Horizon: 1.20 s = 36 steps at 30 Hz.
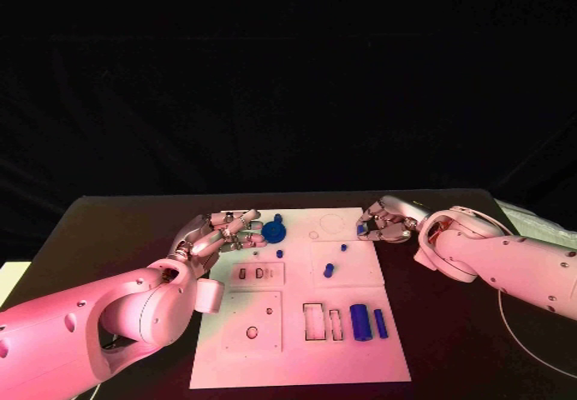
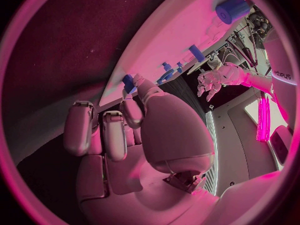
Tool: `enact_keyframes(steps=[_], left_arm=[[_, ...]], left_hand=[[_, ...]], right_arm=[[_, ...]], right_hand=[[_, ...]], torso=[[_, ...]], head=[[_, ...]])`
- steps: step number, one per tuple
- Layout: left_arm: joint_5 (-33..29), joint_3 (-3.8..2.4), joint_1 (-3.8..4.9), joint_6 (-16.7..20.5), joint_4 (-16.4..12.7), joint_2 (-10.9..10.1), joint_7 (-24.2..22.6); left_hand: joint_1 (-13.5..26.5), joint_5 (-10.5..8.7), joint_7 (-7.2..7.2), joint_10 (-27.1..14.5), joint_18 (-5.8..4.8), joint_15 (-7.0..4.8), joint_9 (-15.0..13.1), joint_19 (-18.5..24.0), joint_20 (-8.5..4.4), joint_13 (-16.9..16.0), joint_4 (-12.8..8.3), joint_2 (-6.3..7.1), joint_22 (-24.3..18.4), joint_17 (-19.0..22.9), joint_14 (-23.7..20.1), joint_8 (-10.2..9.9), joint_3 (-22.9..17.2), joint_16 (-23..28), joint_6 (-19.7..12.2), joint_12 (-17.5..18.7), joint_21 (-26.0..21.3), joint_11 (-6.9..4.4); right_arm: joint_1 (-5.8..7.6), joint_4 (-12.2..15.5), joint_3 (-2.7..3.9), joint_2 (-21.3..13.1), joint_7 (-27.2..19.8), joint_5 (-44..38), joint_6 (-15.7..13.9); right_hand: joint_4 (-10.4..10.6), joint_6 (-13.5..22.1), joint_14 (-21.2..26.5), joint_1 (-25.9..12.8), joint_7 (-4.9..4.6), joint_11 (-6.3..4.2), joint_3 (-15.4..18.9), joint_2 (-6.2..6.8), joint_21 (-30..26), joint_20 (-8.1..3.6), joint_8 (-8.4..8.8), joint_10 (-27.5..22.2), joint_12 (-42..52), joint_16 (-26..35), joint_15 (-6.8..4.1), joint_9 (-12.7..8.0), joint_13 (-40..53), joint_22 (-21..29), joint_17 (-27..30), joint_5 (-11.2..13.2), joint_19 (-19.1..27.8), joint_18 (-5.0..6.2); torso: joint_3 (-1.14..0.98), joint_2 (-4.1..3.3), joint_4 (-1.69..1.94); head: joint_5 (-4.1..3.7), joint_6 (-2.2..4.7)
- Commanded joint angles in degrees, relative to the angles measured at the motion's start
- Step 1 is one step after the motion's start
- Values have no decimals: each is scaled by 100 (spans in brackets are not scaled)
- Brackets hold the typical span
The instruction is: Assemble the parts on the task board
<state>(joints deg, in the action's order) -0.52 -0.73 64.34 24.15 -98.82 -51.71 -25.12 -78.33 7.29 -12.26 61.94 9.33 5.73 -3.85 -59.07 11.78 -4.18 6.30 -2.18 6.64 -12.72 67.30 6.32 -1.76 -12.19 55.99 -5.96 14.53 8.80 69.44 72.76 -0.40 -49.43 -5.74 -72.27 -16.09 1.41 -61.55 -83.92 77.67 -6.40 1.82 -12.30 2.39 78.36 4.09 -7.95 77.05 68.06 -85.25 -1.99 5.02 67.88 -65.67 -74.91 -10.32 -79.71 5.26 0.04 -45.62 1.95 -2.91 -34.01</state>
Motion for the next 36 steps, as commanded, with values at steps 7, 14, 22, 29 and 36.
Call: enact_keyframes(steps=[7, 14, 22, 29, 36], left_arm=[[-1, -3, 1, -122, 11, 3, -53], [-1, -3, 1, -112, 57, -19, -62], [-1, -3, 1, -127, 196, -17, -90], [-61, -2, 0, -149, 373, -2, -152], [-91, -2, -2, -144, 496, 10, -241]], left_hand=[[-68, 30, -18, 39, 113, -11, 2, -51, 10, 7, -46, 6, -11, -17, 37, -41, -20, 39, 41, 47, -38, 11], [-69, 30, -18, 39, 113, -11, 3, -52, 10, 7, -48, 5, -12, -19, 37, -42, -22, 41, 41, 49, -40, 12], [-69, 30, -18, 39, 113, -11, 3, -52, 10, 7, -48, 5, -12, -19, 37, -42, -22, 41, 41, 49, -40, 12], [-69, 30, -18, 39, 113, -11, 3, -52, 10, 7, -48, 5, -12, -19, 37, -42, -22, 41, 41, 49, -40, 12], [-73, 30, -18, 40, 113, -11, 3, -54, 10, 7, -55, 3, -15, -23, 37, -46, -28, 46, 42, 55, -44, 12]], right_arm=[[-6, 38, 2, 38, 228, -222, -394], [3, 474, 54, -45, 400, -165, -758], [67, 1238, 97, -24, 911, -258, -1069], [54, 1538, 94, 283, 1204, -330, -864], [-81, 1667, 49, 728, 1447, -716, -487]], right_hand=[[-68, -134, -418, 73, 39, -68, -203, -171, 44, -78, -53, 55, 25, -29, -87, 29, 20, -21, -524, 86, 2, -51], [16, -125, -411, -135, 38, -68, -263, -158, 55, -92, -14, 77, -3, -6, -93, 25, 14, -44, -486, -87, -16, -58], [57, -124, -406, -224, 38, -68, -304, -160, 52, -95, 7, 79, -31, 10, -95, 26, 3, -38, -457, -149, -16, -57], [68, -115, -400, -249, 35, -67, -314, -158, 51, -96, 18, 65, -65, 26, -95, 24, -24, -39, -428, -132, -17, -57], [60, -92, -395, -277, 27, -61, -327, -115, 39, -94, 45, 8, -174, 40, -92, 20, -116, -17, -405, -88, -8, -53]], torso=[[0, 6, 2], [4, 5, 10], [38, 69, 1], [66, 113, 34], [103, 152, 34]], head=[[2, 2], [20, 10], [21, 6], [44, -48], [143, -127]])
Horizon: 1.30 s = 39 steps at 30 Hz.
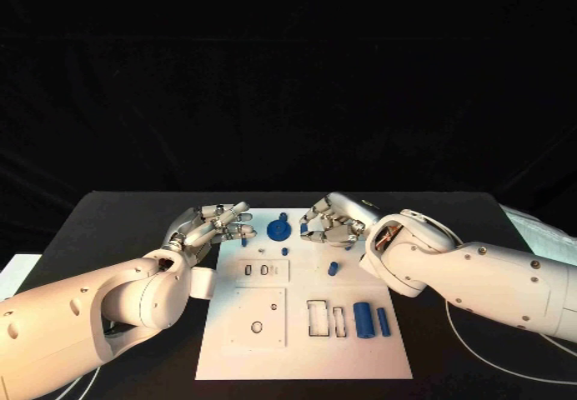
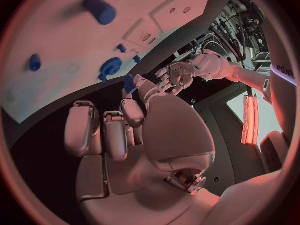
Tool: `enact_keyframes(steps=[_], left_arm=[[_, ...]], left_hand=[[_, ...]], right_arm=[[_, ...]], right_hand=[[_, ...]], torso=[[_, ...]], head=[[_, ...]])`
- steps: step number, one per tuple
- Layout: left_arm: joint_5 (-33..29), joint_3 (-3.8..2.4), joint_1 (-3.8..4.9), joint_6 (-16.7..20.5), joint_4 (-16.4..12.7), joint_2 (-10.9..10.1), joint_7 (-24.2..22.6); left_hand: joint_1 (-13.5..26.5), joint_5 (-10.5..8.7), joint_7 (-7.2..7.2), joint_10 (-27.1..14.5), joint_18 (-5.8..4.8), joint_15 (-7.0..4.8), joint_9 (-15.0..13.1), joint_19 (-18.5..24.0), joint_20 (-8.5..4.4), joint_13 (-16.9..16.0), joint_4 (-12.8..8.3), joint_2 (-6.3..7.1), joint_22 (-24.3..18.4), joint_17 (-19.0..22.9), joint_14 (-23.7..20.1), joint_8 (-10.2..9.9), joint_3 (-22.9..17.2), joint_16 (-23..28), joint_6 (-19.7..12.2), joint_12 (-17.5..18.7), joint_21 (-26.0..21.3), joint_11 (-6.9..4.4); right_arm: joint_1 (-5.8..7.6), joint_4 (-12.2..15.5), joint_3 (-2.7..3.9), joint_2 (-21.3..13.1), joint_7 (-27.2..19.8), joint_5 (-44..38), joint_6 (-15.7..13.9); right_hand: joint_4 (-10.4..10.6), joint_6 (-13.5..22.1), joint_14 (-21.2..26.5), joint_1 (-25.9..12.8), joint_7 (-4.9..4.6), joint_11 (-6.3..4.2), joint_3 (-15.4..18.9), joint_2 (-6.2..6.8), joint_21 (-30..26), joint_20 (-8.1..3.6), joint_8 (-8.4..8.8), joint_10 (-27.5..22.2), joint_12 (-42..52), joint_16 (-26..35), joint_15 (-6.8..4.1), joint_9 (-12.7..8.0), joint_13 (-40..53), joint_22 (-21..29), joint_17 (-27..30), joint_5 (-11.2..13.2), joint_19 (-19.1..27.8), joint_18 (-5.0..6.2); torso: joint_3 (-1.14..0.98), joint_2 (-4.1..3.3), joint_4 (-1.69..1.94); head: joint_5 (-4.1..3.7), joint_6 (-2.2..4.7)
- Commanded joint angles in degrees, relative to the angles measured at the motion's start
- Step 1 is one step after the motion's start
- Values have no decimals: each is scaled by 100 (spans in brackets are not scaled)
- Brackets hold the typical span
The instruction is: Assemble the parts on the task board
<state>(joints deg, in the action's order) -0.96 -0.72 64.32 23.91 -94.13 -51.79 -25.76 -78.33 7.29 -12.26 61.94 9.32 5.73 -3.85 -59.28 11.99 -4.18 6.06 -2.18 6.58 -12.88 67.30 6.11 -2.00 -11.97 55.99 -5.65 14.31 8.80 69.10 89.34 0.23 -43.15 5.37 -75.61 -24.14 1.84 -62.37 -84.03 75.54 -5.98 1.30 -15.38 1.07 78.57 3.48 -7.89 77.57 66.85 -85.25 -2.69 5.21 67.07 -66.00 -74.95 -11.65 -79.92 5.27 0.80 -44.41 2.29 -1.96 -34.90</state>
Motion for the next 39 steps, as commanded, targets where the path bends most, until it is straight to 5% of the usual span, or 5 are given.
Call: enact_keyframes(steps=[1, 6, 8, 20, 39], left_arm=[[-49, -3, 0, -114, 40, 21, -189], [-53, -2, 0, -90, 70, 28, -220], [-53, -2, -1, -81, 75, 27, -226], [-54, -2, 0, -76, 45, 30, -223], [-55, -2, 0, -104, 38, 35, -195]], left_hand=[[-73, 30, -18, 40, 113, -11, 3, -33, -10, 8, -31, 3, -10, -7, 37, -24, -4, 25, 42, 24, -22, 12], [-73, 30, -18, 40, 113, -11, 3, -33, -10, 8, -31, 3, -10, -7, 37, -24, -4, 25, 42, 24, -22, 12], [-73, 30, -18, 40, 113, -11, 3, -33, -10, 8, -31, 3, -10, -7, 37, -24, -4, 25, 42, 24, -22, 12], [-72, 30, -18, 42, 112, -10, 3, -34, -10, 8, -32, 0, -12, -9, 35, -26, -6, 29, 43, 27, -26, 12], [-72, 30, -18, 42, 112, -10, 3, -34, -10, 8, -32, 0, -12, -9, 35, -26, -6, 29, 43, 27, -26, 12]], right_arm=[[-68, -8, -27, 166, 377, -423, 354], [-184, -96, -78, 444, 548, -658, 428], [-240, -128, -91, 558, 617, -761, 440], [-452, -360, -136, 984, 823, -1174, 529], [-542, -476, -140, 1088, 952, -1449, 640]], right_hand=[[14, -4, -382, -71, -19, -7, -22, 31, 15, -32, 47, -57, -77, 42, -21, -1, -54, 20, -397, 46, 14, -54], [15, 2, -381, -81, -23, -4, -28, 40, 11, -31, 55, -69, -102, 46, -18, -2, -73, 26, -390, 34, 17, -53], [16, 3, -381, -84, -24, -3, -30, 41, 10, -31, 56, -71, -106, 47, -18, -2, -76, 28, -389, 30, 17, -53], [1, -3, -379, -79, -20, -6, -66, 38, 7, -29, 64, -89, -150, 52, -17, 0, -110, 30, -383, -8, 19, -53], [-22, -8, -377, -85, -24, -3, -85, 76, -4, -28, 73, -107, -195, 62, -17, 3, -144, 49, -368, -8, 27, -49]], torso=[[31, 35, 2], [63, 41, 23], [49, 40, 15], [45, 38, 10], [37, 37, 10]], head=[[50, -43], [85, -78], [112, -90], [213, -132], [263, -157]])
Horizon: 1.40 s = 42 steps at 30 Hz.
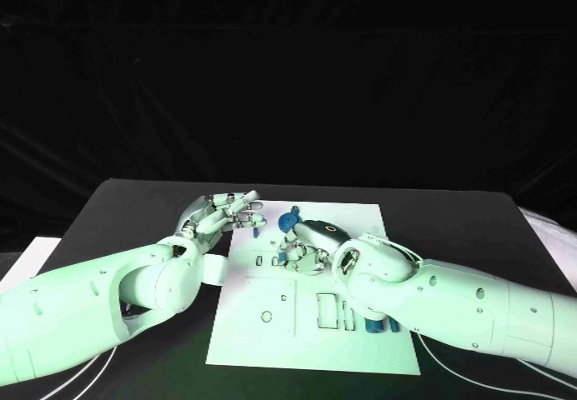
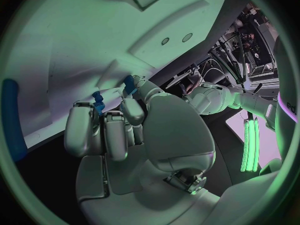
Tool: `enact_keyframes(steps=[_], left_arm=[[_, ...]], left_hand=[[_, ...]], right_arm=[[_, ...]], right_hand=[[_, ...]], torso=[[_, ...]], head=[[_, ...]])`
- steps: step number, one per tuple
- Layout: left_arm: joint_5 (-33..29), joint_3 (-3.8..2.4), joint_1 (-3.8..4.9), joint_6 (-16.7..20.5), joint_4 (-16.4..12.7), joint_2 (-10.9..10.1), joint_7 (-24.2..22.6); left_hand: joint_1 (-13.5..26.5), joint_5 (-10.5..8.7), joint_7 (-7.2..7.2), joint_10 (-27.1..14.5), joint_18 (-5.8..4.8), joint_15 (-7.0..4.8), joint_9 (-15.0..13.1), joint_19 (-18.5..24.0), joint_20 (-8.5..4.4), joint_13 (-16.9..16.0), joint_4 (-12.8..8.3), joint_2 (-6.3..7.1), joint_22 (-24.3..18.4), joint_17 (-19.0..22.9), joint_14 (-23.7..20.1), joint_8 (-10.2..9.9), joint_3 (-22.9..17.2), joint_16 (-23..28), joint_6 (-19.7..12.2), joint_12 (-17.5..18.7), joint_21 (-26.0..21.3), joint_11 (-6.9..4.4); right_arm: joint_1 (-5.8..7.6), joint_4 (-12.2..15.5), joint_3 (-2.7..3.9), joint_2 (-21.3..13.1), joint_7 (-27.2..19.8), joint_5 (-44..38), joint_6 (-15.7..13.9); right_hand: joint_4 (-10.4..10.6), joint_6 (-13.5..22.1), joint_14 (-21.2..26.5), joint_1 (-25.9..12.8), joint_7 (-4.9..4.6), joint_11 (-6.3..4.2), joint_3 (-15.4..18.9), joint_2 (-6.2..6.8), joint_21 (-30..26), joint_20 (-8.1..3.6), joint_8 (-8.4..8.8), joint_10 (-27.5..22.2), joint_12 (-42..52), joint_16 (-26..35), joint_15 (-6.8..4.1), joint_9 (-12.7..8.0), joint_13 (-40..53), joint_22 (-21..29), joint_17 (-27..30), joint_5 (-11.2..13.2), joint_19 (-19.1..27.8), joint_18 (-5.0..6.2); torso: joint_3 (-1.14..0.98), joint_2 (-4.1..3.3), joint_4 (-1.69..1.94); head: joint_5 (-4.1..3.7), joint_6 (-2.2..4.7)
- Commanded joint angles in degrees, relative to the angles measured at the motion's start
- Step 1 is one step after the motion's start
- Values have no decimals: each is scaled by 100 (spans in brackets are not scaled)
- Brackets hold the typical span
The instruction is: Assemble the parts on the task board
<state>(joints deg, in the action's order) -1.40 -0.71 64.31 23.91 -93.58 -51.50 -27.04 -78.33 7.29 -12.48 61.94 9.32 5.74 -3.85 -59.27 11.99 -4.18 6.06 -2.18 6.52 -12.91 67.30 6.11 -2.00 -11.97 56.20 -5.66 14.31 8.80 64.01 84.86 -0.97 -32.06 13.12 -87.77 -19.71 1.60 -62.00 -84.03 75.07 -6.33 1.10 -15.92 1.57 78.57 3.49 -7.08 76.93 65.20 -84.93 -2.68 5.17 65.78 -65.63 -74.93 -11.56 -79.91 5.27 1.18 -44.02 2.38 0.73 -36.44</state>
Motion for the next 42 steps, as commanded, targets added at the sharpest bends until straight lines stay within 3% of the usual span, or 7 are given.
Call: enact_keyframes(steps=[1, 22, 31, 42], left_arm=[[-10, -3, 1, -104, -15, 5, -65], [-11, -3, 1, -118, -11, 9, -43], [-11, -3, 1, -130, -7, 9, -24], [-11, -3, 0, -139, 2, 11, -4]], left_hand=[[-72, 30, 3, 42, 113, -10, 3, -34, -10, 8, -32, 0, -6, -6, 35, -26, -6, 29, 22, 27, -26, 12], [-70, 30, 3, 47, 112, -9, 3, -36, -10, 8, -35, -9, -10, -13, 35, -30, -15, 38, 26, 34, -34, 12], [-70, 30, 3, 47, 112, -9, 3, -36, -10, 8, -35, -9, -10, -13, 35, -30, -15, 38, 26, 34, -34, 12], [-68, 30, 2, 48, 112, -9, 3, -38, -10, 9, -37, -11, -12, -17, 35, -33, -17, 43, 26, 38, -38, 13]], right_arm=[[-34, -27, -20, -26, 190, -252, 206], [-40, -5, -19, -27, 383, -364, 584], [-47, -9, -20, -17, 458, -430, 372], [-51, 2, -20, -19, 464, -446, 293]], right_hand=[[1, -44, -377, -39, 11, 17, -31, 28, -4, -29, -6, -45, -32, 31, -18, 7, -17, 13, -369, -16, 27, -48], [13, -27, -369, -130, -6, 31, -15, 124, -37, -22, 27, -113, -181, 54, -7, 5, -138, 66, -337, 43, 52, -40], [9, 223, -376, -205, -101, 107, 8, 296, -66, 20, 199, -262, -423, 39, 50, -58, -331, 101, -392, 52, 69, -37], [37, 260, -368, -306, -121, 134, 97, 444, -83, 54, 236, -306, -493, 60, 79, -73, -391, 121, -367, -22, 77, -32]], torso=[[-2, 1, -1], [2, 2, -1], [1, 2, -1], [-1, 0, 1]], head=[[-6, 0], [-12, -23], [-15, -35], [-21, -35]])
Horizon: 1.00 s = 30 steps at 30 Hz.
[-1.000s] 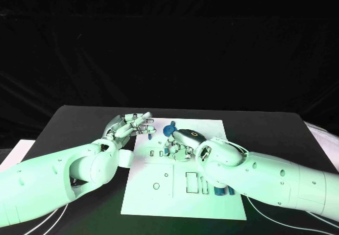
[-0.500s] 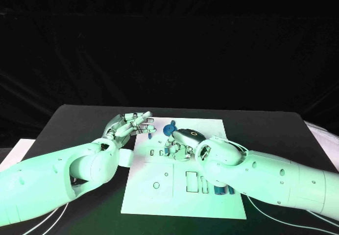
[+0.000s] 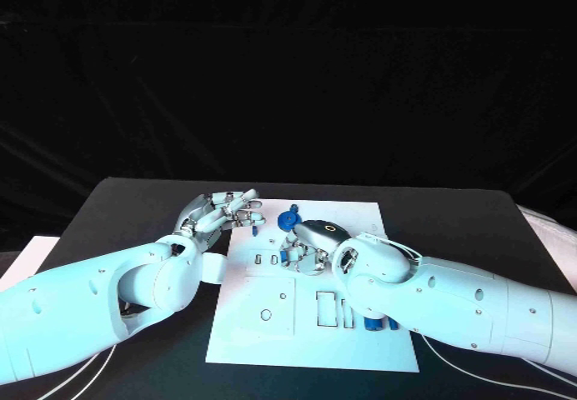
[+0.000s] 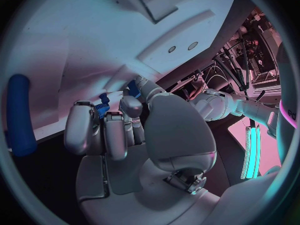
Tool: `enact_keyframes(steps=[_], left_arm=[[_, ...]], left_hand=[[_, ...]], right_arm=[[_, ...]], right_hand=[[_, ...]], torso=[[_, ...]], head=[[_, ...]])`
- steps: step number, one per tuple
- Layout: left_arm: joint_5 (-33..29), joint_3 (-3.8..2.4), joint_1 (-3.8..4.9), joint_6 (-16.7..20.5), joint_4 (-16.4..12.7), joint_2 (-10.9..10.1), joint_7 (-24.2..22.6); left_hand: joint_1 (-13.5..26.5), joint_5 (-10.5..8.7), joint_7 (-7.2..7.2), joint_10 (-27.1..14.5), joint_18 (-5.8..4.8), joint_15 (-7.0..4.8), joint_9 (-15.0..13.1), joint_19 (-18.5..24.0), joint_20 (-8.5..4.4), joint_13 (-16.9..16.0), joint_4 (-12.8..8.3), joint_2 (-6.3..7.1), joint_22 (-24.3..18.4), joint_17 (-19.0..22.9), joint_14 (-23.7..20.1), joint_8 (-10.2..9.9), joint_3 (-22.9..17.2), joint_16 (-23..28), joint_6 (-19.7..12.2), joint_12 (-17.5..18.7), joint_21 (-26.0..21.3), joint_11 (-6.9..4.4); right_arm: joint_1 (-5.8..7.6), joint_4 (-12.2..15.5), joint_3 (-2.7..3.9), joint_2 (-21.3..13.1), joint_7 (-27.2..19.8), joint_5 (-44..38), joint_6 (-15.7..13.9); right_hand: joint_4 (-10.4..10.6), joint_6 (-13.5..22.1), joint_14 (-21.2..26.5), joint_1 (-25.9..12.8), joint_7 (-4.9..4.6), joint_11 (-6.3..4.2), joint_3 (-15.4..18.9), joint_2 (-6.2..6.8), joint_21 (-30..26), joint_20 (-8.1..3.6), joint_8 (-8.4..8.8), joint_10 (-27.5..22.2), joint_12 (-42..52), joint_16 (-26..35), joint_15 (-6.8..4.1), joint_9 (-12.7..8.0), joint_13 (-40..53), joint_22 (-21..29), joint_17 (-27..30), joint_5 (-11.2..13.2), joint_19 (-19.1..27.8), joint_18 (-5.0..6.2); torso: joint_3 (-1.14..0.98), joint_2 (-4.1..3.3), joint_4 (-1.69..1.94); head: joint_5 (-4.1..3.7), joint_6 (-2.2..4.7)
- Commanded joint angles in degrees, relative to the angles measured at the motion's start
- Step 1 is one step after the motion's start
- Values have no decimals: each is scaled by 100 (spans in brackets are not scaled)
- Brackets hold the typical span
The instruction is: Assemble the parts on the task board
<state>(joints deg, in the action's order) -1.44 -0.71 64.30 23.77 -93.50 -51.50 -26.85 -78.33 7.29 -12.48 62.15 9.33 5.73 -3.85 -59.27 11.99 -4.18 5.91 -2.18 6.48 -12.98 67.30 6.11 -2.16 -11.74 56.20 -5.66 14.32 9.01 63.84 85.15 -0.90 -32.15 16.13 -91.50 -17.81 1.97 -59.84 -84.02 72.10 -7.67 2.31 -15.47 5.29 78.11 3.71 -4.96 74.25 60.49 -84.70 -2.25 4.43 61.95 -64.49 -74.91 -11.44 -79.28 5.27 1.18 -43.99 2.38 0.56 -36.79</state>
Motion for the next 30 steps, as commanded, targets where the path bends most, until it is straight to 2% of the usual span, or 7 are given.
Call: enact_keyframes(steps=[1, 9, 16, 25, 28, 29, 30], left_arm=[[-7, -3, 1, -127, -6, 11, -22], [-7, -3, 1, -135, -1, 15, -9], [-7, -2, 1, -130, 13, 22, 33], [281, -2, 1, -180, 24, 19, 610], [634, -2, 3, -131, 8, 10, 1119], [781, -2, 5, -150, -1, 1, 1298], [935, -2, 8, -167, -14, -7, 1498]], left_hand=[[-68, 30, 2, 27, 112, -9, 3, -38, -10, 9, -22, -11, -8, -10, 35, -33, -2, 19, 26, 38, -38, -8], [-68, 30, 2, 27, 112, -9, 3, -38, -10, 9, -22, -11, -8, -10, 35, -33, -2, 19, 26, 38, -38, -8], [-64, 28, 0, 25, 112, -9, 4, -44, -10, 10, -25, -6, -10, -16, 40, -39, -2, 22, 23, 45, -41, -6], [-18, 56, 88, 140, 127, -290, 1, -995, -317, -3, -105, -5, 254, -580, 1186, -116, -90, -616, 57, 116, 510, -151], [9, 57, 215, 704, 131, -479, -3, -1408, -478, -146, -103, 14, 466, -1013, 1754, -140, -175, -1233, 79, -171, 895, -332], [-15, 56, 277, 918, 134, -546, -20, -1524, -535, -216, -124, 37, 535, -1590, 1926, -101, -205, -1877, 155, -312, 1017, -411], [32, 38, 437, 1277, 119, -716, -54, -1886, -687, -404, -134, 167, 741, -3625, 2105, -9, -189, -4053, 313, -634, 1384, -513]], right_arm=[[-34, -27, -26, -11, 162, -73, 99], [-34, -8, -27, -18, 150, -67, -10], [-65, 102, -25, -76, 80, -17, -914], [-36, 560, 62, -431, -762, 259, -1335], [74, 793, 98, -686, -1279, 457, -1249], [120, 863, 106, -777, -1429, 545, -1219], [173, 929, 113, -871, -1564, 658, -1185]], right_hand=[[8, 46, -368, -25, 13, 13, 66, 85, -39, 34, 25, -40, -26, 41, 37, 0, -12, 10, -362, -43, 15, -31], [111, 66, -360, -191, 22, 14, 258, 186, -56, 43, 44, -64, -80, 66, 40, -6, -65, 31, -333, -5, 21, -27], [242, 281, -351, -245, -22, 55, 551, 252, -85, 64, 117, -209, -251, 98, 69, -55, -232, 67, -299, 49, 39, -23], [551, 777, -334, -44, -139, 165, 1177, 299, -136, 148, 103, -311, -229, 150, 163, -64, -254, 138, -251, -277, 82, -10], [704, 851, -309, 44, -167, 187, 1426, 243, -187, 173, 89, -375, -245, 213, 182, -60, -284, 215, -168, -293, 127, 3], [724, 863, -302, 75, -170, 190, 1459, 222, -199, 175, 87, -383, -243, 233, 186, -59, -284, 232, -140, -292, 137, 7], [732, 865, -300, 108, -170, 191, 1472, 196, -203, 177, 81, -382, -230, 239, 187, -58, -276, 236, -134, -295, 140, 8]], torso=[[-2, -2, 2], [-3, -1, -2], [-9, 1, 1], [-15, 26, -4], [-33, 62, -5], [-39, 75, -8], [-46, 90, -14]], head=[[-4, 0], [-16, 1], [-25, 6], [6, 25], [26, 11], [37, 7], [45, 0]])
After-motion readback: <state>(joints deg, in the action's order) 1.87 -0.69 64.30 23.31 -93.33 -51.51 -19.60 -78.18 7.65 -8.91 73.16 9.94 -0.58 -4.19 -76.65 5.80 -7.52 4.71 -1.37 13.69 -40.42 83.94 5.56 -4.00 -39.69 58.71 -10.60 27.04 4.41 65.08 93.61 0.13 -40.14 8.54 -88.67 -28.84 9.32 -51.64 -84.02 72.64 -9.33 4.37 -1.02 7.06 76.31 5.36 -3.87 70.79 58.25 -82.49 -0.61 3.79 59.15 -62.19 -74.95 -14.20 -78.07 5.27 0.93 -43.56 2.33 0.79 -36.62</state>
